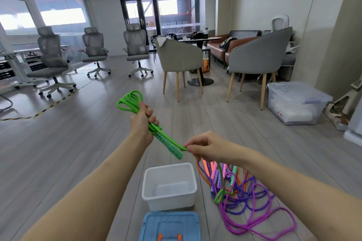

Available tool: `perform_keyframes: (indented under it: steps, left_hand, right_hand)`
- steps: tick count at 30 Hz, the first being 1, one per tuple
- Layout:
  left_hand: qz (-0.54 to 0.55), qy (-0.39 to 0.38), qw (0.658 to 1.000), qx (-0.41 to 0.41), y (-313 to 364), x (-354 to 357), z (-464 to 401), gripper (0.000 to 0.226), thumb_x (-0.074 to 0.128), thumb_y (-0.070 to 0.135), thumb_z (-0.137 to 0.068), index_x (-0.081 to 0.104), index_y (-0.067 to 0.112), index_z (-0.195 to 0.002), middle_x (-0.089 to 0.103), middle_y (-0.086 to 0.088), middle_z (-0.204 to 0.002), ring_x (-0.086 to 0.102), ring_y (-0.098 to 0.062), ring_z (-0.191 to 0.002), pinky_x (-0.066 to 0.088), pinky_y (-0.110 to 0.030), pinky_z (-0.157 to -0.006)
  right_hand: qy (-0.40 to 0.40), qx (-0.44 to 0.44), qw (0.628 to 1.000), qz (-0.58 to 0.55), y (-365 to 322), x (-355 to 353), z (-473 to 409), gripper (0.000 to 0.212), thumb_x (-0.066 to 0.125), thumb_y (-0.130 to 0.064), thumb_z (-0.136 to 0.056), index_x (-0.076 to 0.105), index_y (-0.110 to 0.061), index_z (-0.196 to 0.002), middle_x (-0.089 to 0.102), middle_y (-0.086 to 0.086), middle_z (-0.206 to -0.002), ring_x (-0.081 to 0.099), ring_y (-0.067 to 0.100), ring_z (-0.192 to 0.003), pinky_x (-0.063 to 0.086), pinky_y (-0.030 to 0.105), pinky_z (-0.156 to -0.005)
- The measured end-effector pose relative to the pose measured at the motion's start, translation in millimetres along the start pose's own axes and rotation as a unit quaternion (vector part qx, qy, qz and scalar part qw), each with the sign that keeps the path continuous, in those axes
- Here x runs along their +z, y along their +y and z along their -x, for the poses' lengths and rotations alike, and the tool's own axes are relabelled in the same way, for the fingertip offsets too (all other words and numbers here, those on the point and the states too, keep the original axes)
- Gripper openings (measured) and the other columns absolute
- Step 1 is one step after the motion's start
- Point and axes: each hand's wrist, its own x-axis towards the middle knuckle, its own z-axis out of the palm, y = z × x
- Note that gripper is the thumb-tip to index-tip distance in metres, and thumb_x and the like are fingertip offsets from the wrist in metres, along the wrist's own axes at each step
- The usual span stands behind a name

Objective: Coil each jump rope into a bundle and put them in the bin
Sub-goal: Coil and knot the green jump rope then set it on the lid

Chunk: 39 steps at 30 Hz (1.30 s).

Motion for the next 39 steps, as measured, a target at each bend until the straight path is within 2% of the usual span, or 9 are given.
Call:
perform_keyframes:
  steps: [6, 11, 13, 17, 23, 27, 33, 35, 39]
  left_hand:
    - [-0.093, -0.011, 0.996, 0.015, 19.4, -26.2, -2.6, 0.025, 0.047, 0.035, -0.108, 0.046, 0.02, -0.088, 0.037, 0.009, -0.056, 0.029, -0.006, -0.038, 0.027, -0.019, -0.039]
    - [-0.261, -0.134, 0.956, -0.011, -7.4, -22.8, 25.0, 0.021, 0.049, 0.028, -0.108, 0.05, 0.013, -0.093, 0.049, -0.002, -0.067, 0.05, -0.014, -0.045, 0.046, -0.027, -0.046]
    - [-0.287, -0.185, 0.939, -0.023, -15.1, -16.9, 35.7, 0.023, 0.048, 0.027, -0.108, 0.052, 0.008, -0.097, 0.057, -0.008, -0.072, 0.061, -0.019, -0.051, 0.055, -0.031, -0.052]
    - [-0.335, -0.256, 0.906, -0.046, -21.9, -8.4, 51.7, 0.039, 0.045, 0.031, -0.109, 0.054, -0.007, -0.111, 0.073, -0.013, -0.082, 0.073, -0.03, -0.071, 0.061, -0.035, -0.063]
    - [-0.306, -0.294, 0.902, -0.075, -27.8, -4.2, 66.4, 0.034, 0.046, 0.031, -0.108, 0.057, 0.0, -0.102, 0.069, -0.015, -0.084, 0.073, -0.033, -0.073, 0.061, -0.041, -0.069]
    - [-0.306, -0.321, 0.891, -0.093, -23.9, -0.2, 71.7, 0.033, 0.05, 0.036, -0.105, 0.056, 0.006, -0.094, 0.058, -0.007, -0.07, 0.053, -0.016, -0.05, 0.054, -0.034, -0.057]
    - [-0.451, -0.398, 0.778, -0.18, -6.7, -15.9, 66.5, 0.023, 0.06, 0.032, -0.103, 0.055, 0.01, -0.1, 0.044, 0.002, -0.063, 0.038, -0.011, -0.051, 0.044, -0.026, -0.053]
    - [-0.418, -0.384, 0.804, -0.177, -6.7, -18.9, 66.1, 0.02, 0.064, 0.024, -0.101, 0.055, 0.01, -0.09, 0.042, 0.001, -0.062, 0.036, -0.012, -0.05, 0.044, -0.025, -0.051]
    - [-0.26, -0.283, 0.917, -0.104, -8.1, -11.2, 59.1, 0.026, 0.061, 0.019, -0.102, 0.048, 0.016, -0.08, 0.037, 0.002, -0.061, 0.032, -0.01, -0.046, 0.042, -0.025, -0.05]
  right_hand:
    - [0.035, -0.007, 0.993, 0.115, 5.2, -20.8, 12.0, 0.023, 0.057, -0.03, -0.104, 0.078, -0.021, -0.106, 0.057, -0.003, -0.072, 0.047, 0.004, -0.063, 0.039, 0.022, -0.06]
    - [0.068, -0.031, 0.982, 0.175, 0.7, -13.6, 2.9, 0.018, 0.058, -0.032, -0.104, 0.075, -0.027, -0.106, 0.063, -0.024, -0.078, 0.054, -0.003, -0.07, 0.042, 0.02, -0.068]
    - [0.087, -0.064, 0.97, 0.217, 1.0, -10.0, -3.6, 0.017, 0.06, -0.032, -0.102, 0.075, -0.027, -0.109, 0.065, -0.019, -0.091, 0.06, 0.0, -0.085, 0.05, 0.029, -0.077]
    - [0.125, -0.12, 0.946, 0.273, 1.6, -4.8, -13.9, 0.016, 0.063, -0.032, -0.1, 0.075, -0.024, -0.106, 0.055, -0.018, -0.085, 0.053, 0.0, -0.078, 0.049, 0.037, -0.073]
    - [0.203, -0.126, 0.916, 0.322, -0.2, 3.1, -18.8, 0.015, 0.062, -0.037, -0.1, 0.073, -0.027, -0.102, 0.051, -0.022, -0.083, 0.051, 0.003, -0.077, 0.048, 0.035, -0.07]
    - [0.217, -0.126, 0.906, 0.34, -0.6, 3.6, -19.6, 0.017, 0.059, -0.043, -0.099, 0.07, -0.03, -0.101, 0.064, -0.014, -0.095, 0.062, 0.012, -0.086, 0.053, 0.041, -0.073]
    - [0.186, -0.082, 0.875, 0.44, 3.2, -12.4, -9.5, 0.04, 0.058, -0.065, -0.089, 0.064, -0.025, -0.095, 0.063, -0.012, -0.081, 0.058, 0.012, -0.073, 0.049, 0.035, -0.065]
    - [0.181, -0.072, 0.895, 0.402, 11.1, -13.6, -7.1, 0.029, 0.06, -0.054, -0.097, 0.064, -0.026, -0.101, 0.061, -0.013, -0.078, 0.054, 0.012, -0.07, 0.046, 0.035, -0.064]
    - [0.247, -0.038, 0.944, 0.213, 20.0, -19.5, -10.7, 0.012, 0.059, -0.035, -0.103, 0.058, -0.023, -0.103, 0.057, -0.004, -0.071, 0.049, 0.014, -0.061, 0.042, 0.04, -0.06]
